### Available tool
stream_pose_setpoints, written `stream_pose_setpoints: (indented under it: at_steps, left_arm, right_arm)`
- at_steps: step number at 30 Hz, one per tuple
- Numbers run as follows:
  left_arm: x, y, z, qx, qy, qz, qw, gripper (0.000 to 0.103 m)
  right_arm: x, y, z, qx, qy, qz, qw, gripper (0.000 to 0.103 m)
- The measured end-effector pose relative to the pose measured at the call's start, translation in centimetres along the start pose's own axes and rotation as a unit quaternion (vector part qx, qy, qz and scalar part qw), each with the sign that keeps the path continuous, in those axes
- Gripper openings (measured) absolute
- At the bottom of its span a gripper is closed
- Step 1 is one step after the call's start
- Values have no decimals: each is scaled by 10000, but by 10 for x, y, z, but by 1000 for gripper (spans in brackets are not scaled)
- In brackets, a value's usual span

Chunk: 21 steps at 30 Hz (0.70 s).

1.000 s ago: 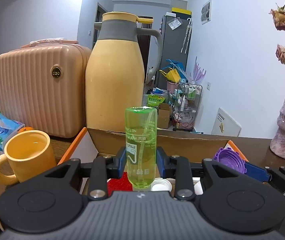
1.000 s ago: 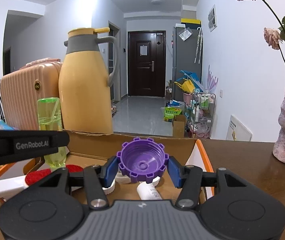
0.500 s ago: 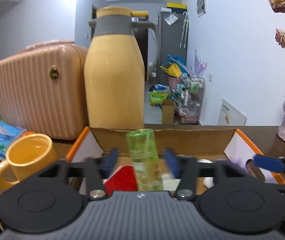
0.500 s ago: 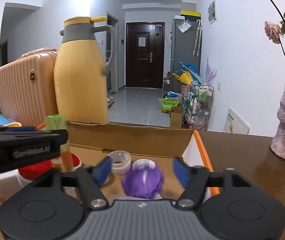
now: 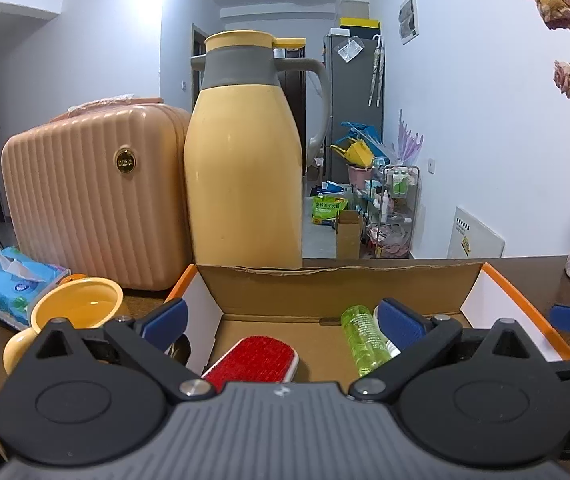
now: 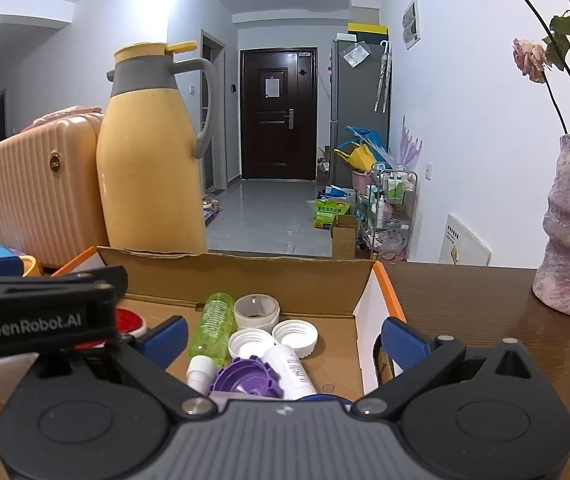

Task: Organize rigid objects
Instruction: 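Open the left gripper to drop the spray bottle while the right gripper releases the purple cap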

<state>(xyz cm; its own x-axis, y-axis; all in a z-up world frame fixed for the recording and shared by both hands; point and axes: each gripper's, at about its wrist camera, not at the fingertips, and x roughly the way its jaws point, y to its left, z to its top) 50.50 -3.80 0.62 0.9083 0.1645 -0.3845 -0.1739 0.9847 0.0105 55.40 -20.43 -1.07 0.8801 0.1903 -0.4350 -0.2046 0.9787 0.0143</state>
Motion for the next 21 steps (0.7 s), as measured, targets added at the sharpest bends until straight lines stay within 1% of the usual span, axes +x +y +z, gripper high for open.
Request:
stream_pose_setpoints:
  at_steps: [8,21]
  left_arm:
    - [-3,4,3,-124,-6,-39,9999,103]
    - [-30,19,-5,-186,-162,-46,9997,103]
  right_arm:
    - [-7,2,-2,-122,-23,-124,9998,103]
    - [-37,1,-12,-230,-134,-290,9992,103]
